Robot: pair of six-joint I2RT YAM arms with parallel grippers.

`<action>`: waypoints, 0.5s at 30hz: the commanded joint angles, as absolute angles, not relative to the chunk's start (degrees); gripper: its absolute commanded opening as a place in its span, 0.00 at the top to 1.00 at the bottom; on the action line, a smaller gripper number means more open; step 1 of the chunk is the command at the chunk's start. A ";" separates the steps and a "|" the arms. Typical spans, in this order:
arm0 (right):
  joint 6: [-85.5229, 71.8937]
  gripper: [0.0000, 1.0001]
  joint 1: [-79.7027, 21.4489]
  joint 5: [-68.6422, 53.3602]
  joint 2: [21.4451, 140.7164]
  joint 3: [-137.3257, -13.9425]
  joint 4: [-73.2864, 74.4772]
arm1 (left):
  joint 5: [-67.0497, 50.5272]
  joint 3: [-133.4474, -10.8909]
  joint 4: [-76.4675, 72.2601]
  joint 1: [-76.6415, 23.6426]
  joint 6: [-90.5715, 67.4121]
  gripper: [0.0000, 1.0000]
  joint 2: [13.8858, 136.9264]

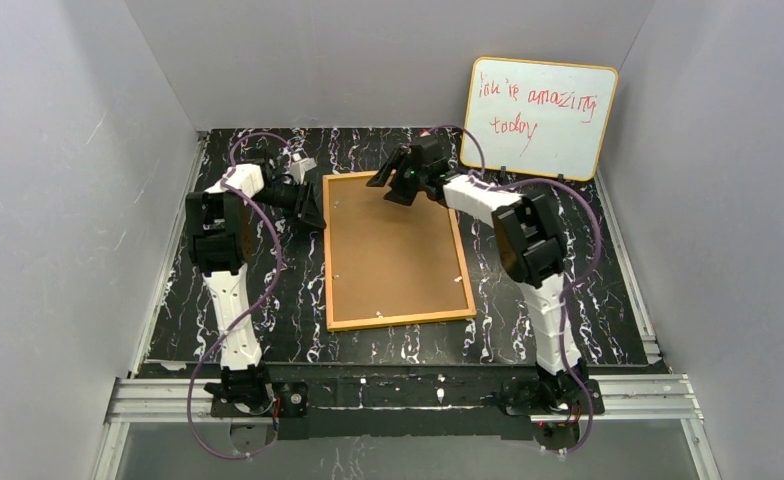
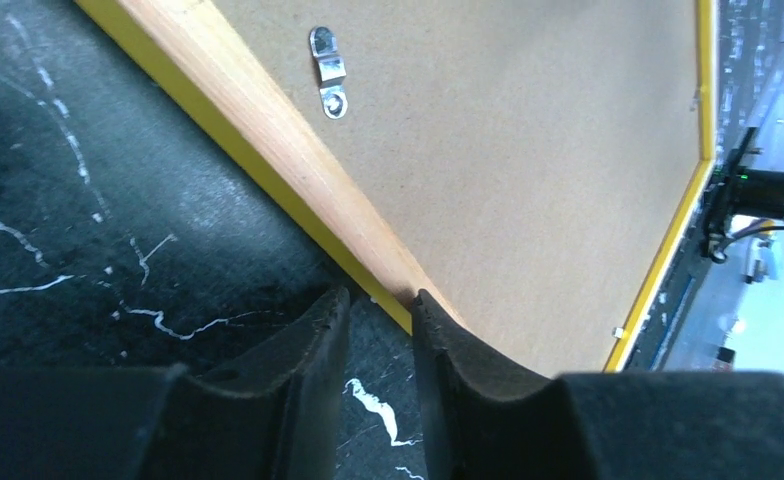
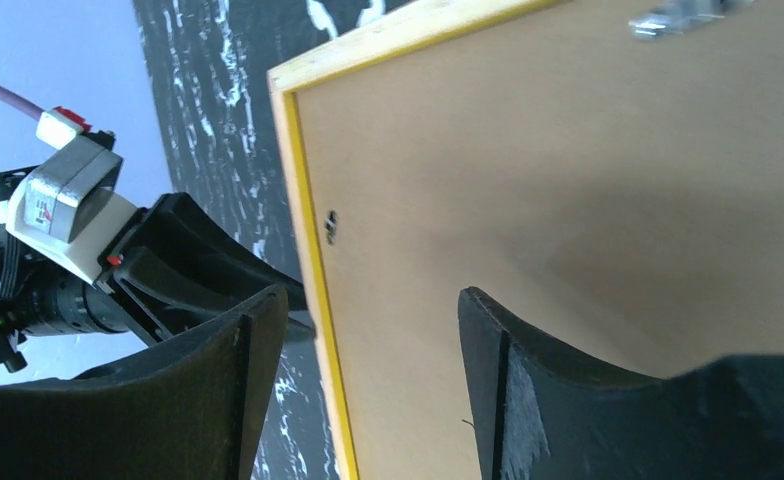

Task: Put the photo into the frame
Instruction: Install the photo frame at the center of the board.

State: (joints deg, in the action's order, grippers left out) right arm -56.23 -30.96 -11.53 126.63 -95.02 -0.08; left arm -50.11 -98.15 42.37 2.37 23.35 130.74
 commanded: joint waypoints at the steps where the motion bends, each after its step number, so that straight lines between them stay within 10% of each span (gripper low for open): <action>1: -57.83 0.30 -33.82 -14.09 133.49 -106.08 -0.11 | -49.31 -98.10 44.44 2.13 25.39 0.75 133.41; 15: -58.37 0.35 -37.42 -14.88 139.60 -110.62 1.80 | -49.72 -92.93 44.73 -4.13 28.65 0.79 132.64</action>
State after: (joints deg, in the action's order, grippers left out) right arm -58.63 -37.23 -14.76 139.57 -109.71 1.61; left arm -54.59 -95.83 43.09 -1.30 25.52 131.17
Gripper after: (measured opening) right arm 0.650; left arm 0.224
